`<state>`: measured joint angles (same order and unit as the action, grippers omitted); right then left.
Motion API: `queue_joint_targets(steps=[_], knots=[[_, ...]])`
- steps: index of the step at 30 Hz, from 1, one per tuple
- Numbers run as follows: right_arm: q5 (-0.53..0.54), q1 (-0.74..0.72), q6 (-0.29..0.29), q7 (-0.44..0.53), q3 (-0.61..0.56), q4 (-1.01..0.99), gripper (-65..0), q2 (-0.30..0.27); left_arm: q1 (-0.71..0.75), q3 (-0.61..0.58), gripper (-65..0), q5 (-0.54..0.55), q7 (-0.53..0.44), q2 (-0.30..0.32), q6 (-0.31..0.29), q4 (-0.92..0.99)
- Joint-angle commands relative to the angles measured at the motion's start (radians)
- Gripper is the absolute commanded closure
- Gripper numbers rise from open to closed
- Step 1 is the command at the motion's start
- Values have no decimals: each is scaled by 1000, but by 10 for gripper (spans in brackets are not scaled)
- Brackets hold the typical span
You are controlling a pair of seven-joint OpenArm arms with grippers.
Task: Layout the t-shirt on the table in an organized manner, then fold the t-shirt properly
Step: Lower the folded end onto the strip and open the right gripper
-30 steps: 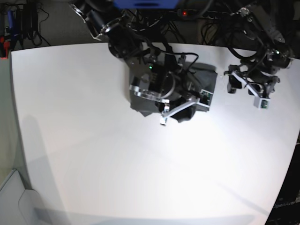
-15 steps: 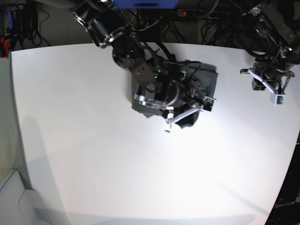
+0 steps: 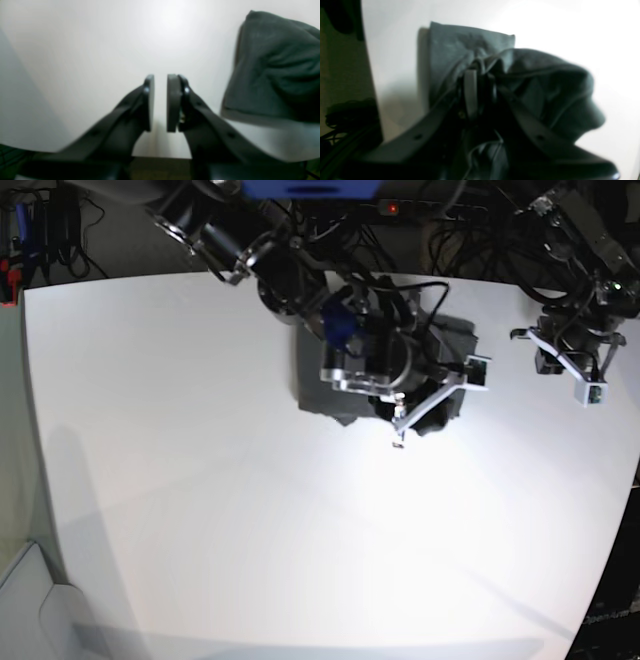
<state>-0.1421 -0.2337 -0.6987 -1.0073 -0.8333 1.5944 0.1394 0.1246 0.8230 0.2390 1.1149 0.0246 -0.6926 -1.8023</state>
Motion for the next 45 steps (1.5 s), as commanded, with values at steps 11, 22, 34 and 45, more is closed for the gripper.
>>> queue_joint_targets(steps=[11, 22, 34, 45], knots=[[5, -76, 1, 72, -2, 13, -207, 18, 7, -1, -90, 20, -19, 8, -5, 2], [0, -48, 1, -21, 165, 263, -162, -10, 7, 8, -90, 15, -29, 19, -6, 71], [5, 89, 1, -25, 182, 255, -38, -90, 7, 9, -90, 23, -17, 85, -6, 37], [5, 26, 1, 176, 139, -68, -38, -74, -3, -3, -90, 26, 67, 44, -6, -61]])
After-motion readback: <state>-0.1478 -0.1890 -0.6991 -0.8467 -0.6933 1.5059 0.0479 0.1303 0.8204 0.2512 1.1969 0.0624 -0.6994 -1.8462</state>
